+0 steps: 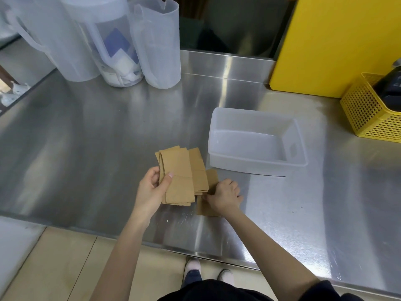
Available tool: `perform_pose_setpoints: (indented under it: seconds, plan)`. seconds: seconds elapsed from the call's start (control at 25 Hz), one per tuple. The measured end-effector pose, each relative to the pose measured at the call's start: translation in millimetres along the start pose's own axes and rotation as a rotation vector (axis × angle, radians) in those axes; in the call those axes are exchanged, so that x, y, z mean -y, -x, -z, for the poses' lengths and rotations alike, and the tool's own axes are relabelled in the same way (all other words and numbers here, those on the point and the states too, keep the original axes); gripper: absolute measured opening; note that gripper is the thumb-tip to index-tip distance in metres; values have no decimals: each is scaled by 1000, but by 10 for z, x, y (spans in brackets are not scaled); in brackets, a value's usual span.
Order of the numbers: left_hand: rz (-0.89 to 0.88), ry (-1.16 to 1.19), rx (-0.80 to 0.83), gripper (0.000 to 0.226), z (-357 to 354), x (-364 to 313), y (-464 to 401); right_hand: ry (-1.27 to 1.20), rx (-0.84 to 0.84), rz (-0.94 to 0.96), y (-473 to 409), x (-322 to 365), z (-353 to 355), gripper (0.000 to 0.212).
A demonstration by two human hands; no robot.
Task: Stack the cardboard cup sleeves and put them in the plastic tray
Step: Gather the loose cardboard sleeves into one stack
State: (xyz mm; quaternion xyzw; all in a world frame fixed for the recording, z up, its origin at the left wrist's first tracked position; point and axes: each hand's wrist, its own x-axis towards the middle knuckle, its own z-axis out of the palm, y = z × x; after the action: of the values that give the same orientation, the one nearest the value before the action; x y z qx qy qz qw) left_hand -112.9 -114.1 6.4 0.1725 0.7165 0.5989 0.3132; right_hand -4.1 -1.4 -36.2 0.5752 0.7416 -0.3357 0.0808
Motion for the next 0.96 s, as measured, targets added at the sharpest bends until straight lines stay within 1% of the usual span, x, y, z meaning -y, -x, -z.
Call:
perform_pose_setpoints:
  seconds: [0.12, 0.24, 0.4, 0.52, 0.6, 0.68, 0.76, 0.84, 0.96]
  plan:
    - [-3, -2, 3, 7, -15, -3, 10, -89, -6, 53, -38, -122, 52, 41]
    - [-7, -6, 20, 9, -52, -11, 27, -333, 9, 75, -58, -274, 173, 20]
    - [0, -16, 44, 8, -112, -11, 46, -603, 67, 51, 0, -458, 405, 24]
    - [5, -20, 57, 11, -186, -23, 68, -648, 179, 98, 64, -600, 622, 19]
    - [6, -24, 63, 13, -249, -33, 80, -698, 177, 137, 104, -675, 757, 17]
    - [8, -32, 74, 13, -303, -35, 82, -822, 153, 182, 141, -711, 866, 19]
    - [4, -43, 105, 13, -380, -40, 90, -933, 176, 232, 182, -699, 944, 23]
    - [-2, -65, 142, 16, -464, -53, 103, -963, 206, 280, 219, -637, 987, 25]
    - [6, -77, 190, 26, -576, -69, 115, -923, 192, 304, 269, -532, 990, 23]
